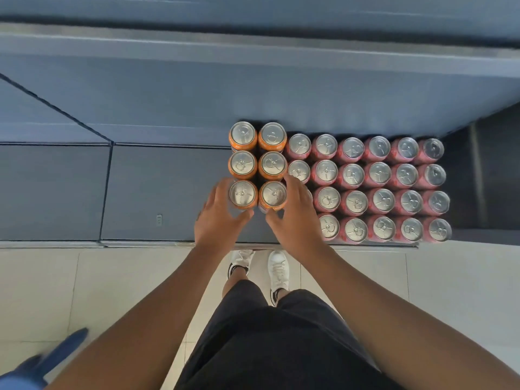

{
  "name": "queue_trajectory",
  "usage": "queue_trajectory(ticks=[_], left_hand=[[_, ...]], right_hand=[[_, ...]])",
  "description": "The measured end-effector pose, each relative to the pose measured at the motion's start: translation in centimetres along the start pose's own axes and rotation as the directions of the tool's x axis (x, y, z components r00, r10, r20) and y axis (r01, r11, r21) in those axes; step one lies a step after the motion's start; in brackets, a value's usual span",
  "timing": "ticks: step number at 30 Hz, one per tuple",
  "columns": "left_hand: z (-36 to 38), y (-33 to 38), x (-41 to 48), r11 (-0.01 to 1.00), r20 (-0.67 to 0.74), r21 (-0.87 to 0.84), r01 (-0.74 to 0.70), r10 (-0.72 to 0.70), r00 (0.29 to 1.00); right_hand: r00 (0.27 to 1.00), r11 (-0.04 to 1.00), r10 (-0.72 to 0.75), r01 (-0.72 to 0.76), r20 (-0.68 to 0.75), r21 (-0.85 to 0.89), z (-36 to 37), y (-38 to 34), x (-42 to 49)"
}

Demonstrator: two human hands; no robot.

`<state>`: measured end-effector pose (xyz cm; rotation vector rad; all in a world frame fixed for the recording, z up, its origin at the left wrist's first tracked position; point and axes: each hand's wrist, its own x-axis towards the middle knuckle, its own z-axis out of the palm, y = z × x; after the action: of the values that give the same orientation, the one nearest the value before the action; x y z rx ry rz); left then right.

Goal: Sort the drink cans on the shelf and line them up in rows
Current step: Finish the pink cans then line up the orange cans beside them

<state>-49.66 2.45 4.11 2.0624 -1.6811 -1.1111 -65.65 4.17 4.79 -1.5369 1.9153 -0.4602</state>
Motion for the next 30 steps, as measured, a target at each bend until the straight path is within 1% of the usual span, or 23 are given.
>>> queue_trajectory(ticks=[2,4,6,8,13,17,24,27,30], left_hand=[[-1.0,0.8,-1.0,0.990,-0.032,0.134,-0.031,0.035,0.999],[-1.6,1.2,-2.2,0.968,-0.076,0.246,-0.056,0.077,0.994],[-2.1,1.4,-3.4,0.930,-0.128,0.363,-0.059,0.112,0.985],[-2.5,1.5,-4.8,0.882,-0.172,0.471,-0.024,0.119,0.978],[-4.3,1.9,-7.9,0.813,-0.254,0.575,0.094,0.068,0.965],[-6.8,0.9,-10.3,0.790,-0.358,0.586,0.182,0.050,0.932],[-12.2,-3.7,-14.0,0.800,-0.524,0.487,0.351,-0.054,0.850],[-15.4,-7.3,-15.6,0.796,-0.602,0.412,0.443,-0.128,0.788],[-19.5,-11.7,-17.4,0.797,-0.692,0.322,0.510,-0.169,0.701]], right_hand=[[0.997,0.979,-0.061,0.070,0.050,-0.193,-0.8,-0.4,0.0],[0.988,0.936,-0.097,0.131,0.116,-0.327,-1.9,-1.2,-0.2],[0.982,0.903,-0.138,0.177,0.127,-0.390,-2.9,-2.2,-0.5],[0.975,0.875,-0.181,0.221,0.131,-0.431,-3.9,-3.5,-1.0],[0.941,0.792,-0.279,0.339,0.192,-0.508,-4.4,-7.1,-2.4],[0.905,0.754,-0.359,0.425,0.228,-0.501,-3.7,-10.1,-3.6],[0.812,0.641,-0.458,0.584,0.363,-0.498,-0.1,-17.5,-6.1],[0.767,0.593,-0.500,0.642,0.403,-0.485,2.8,-21.6,-7.9],[0.725,0.546,-0.548,0.688,0.417,-0.478,6.6,-26.0,-9.9]])
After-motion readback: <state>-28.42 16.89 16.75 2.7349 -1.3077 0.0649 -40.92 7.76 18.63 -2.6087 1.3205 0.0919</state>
